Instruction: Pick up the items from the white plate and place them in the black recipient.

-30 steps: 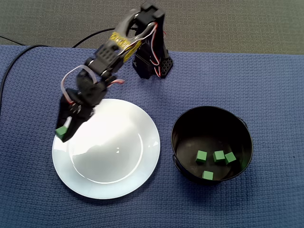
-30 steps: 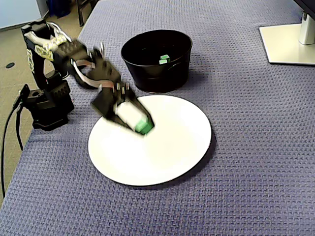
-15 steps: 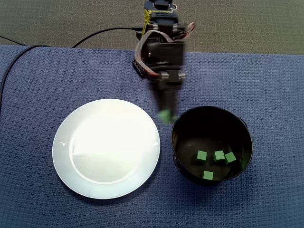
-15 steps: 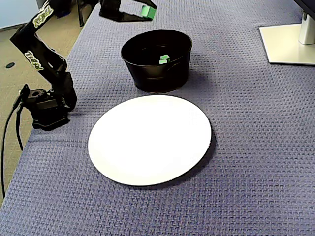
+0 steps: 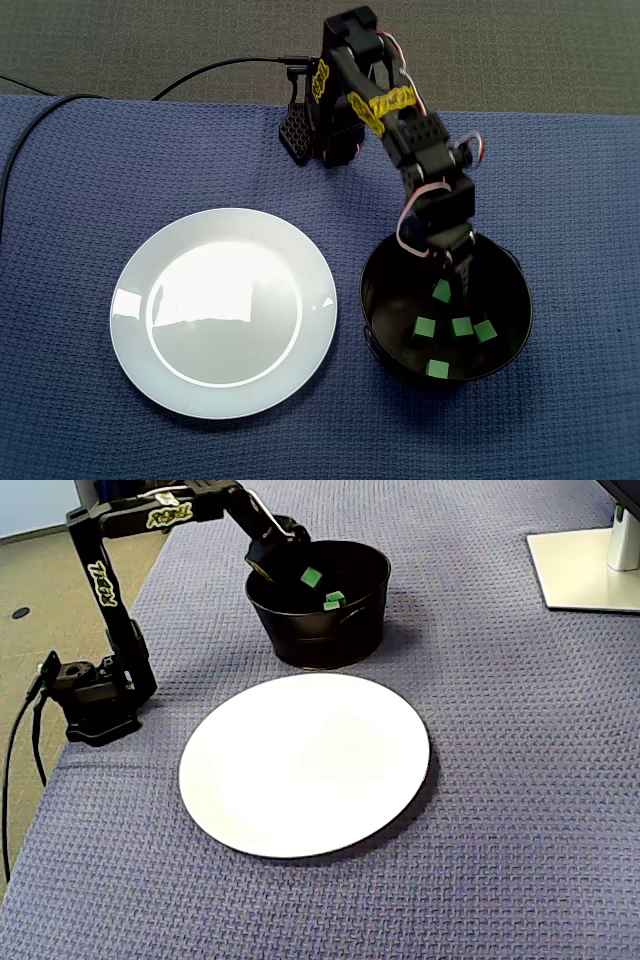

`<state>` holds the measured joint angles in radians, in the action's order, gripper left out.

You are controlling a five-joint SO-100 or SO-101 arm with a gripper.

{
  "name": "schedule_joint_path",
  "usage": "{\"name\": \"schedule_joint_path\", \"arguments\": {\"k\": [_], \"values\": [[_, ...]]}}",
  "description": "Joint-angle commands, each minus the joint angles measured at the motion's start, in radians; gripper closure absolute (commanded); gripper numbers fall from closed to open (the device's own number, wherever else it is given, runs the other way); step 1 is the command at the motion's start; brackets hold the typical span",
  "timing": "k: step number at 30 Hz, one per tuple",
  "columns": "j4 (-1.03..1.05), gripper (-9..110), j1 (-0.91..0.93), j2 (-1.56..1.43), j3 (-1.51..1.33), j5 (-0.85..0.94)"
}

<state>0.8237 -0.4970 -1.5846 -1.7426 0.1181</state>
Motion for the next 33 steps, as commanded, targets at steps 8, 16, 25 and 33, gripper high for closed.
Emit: {"name": "schedule_joint_path", "arguments": {"k": [8,16,25,33], "values": [[0.187,68,0.092,-0.201,0.123,0.169],[0.192,76,0.301,-0.699,-0.112,0.652],[-0.038,86,0.448,-1.131,-0.747,1.081],[-0.127,101,0.426,-1.405,-1.154,1.223]]}}
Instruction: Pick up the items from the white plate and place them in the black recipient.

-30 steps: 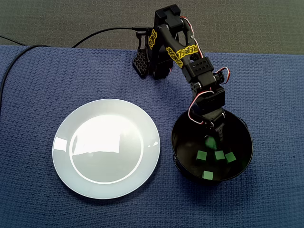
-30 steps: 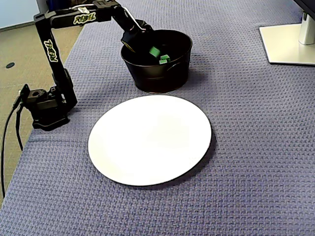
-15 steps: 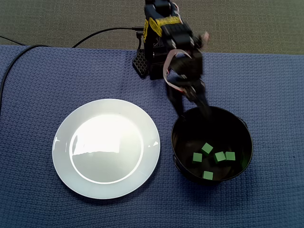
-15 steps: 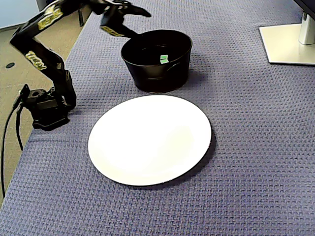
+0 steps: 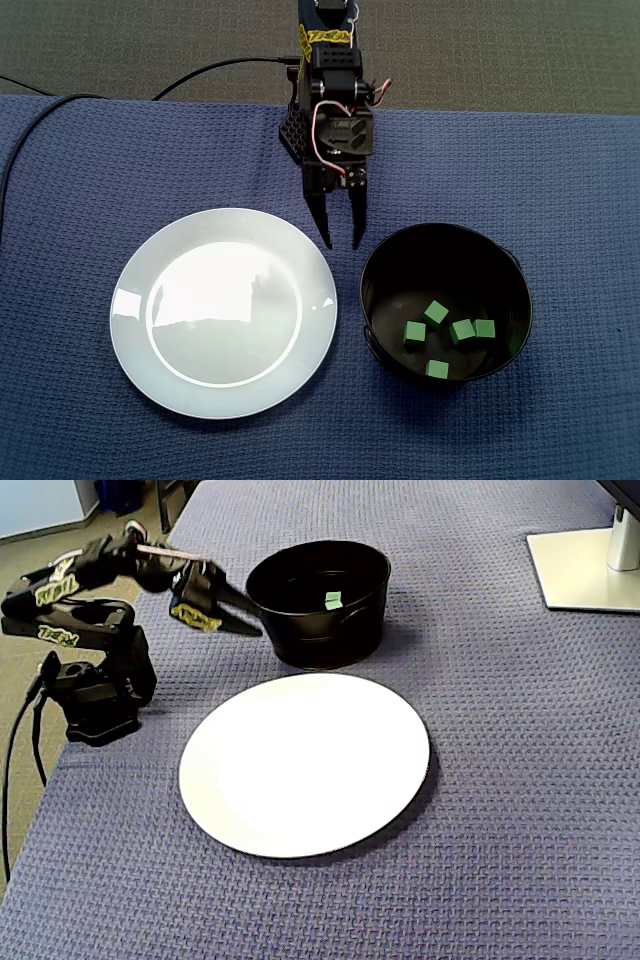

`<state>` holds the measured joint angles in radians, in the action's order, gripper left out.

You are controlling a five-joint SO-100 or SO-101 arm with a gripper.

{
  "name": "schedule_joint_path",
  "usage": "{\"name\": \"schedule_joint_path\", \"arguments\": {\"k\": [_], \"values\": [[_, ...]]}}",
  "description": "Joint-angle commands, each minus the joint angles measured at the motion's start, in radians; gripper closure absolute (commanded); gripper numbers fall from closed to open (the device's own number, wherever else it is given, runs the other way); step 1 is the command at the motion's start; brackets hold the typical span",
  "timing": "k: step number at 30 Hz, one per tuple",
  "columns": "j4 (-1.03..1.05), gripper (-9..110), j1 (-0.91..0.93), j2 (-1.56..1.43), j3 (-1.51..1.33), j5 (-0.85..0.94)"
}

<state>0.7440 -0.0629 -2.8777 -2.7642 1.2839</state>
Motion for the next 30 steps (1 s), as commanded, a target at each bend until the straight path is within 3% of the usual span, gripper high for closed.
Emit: {"name": "schedule_joint_path", "arguments": {"k": [1,22,30], "values": [[-0.06,101,-0.011,-0.149,-0.181,0.071],[0.663,102,-0.023,-0.298,-0.232,0.227],[0.788,99,-0.008,-0.298,-0.232,0.224]]}}
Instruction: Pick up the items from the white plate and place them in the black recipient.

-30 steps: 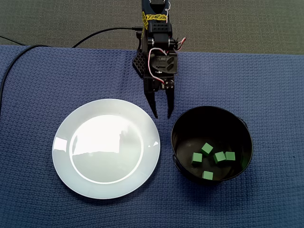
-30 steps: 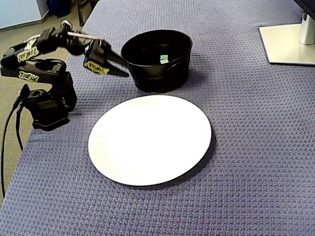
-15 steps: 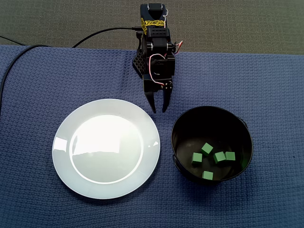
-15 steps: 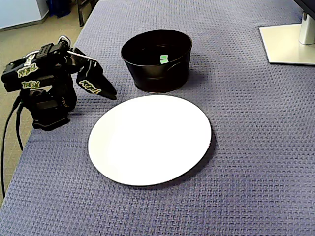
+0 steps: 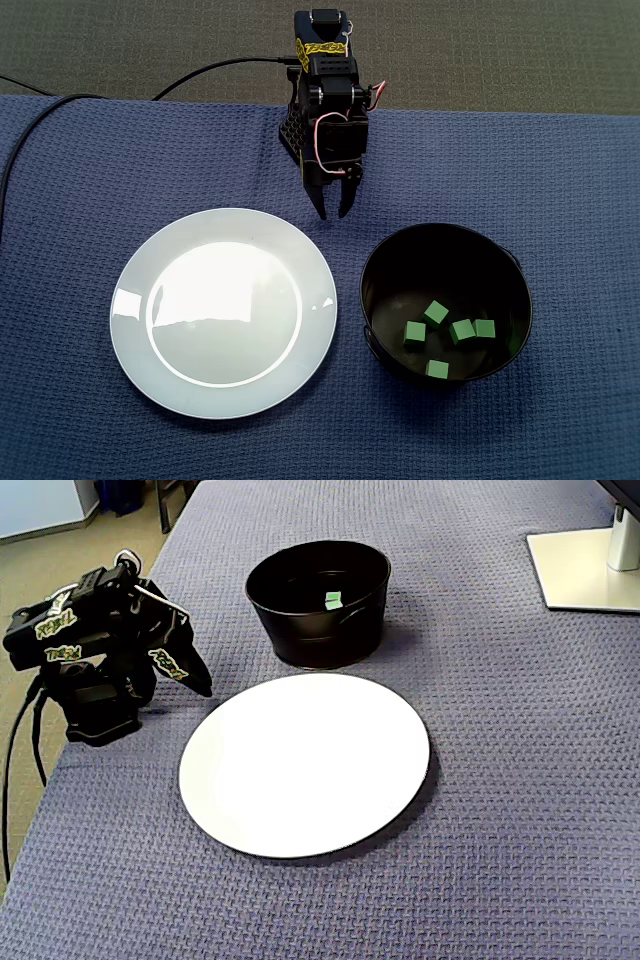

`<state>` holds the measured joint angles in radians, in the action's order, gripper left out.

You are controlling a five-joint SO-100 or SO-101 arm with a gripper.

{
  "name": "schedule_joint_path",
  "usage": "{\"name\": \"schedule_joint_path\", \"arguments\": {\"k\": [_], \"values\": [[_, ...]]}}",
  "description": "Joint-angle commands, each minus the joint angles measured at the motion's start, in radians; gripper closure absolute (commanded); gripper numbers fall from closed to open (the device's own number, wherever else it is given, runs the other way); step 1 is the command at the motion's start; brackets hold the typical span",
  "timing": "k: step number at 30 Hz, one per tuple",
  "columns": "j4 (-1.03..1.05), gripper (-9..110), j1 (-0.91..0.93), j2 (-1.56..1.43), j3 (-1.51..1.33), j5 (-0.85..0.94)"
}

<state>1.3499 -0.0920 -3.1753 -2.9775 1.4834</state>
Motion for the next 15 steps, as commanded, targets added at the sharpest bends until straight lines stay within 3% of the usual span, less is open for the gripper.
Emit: {"name": "schedule_joint_path", "arguments": {"k": [1,15], "values": [[0.183,98,0.026,-0.002,-0.018,0.023],[0.183,97,0.034,-0.002,-0.018,0.023]]}}
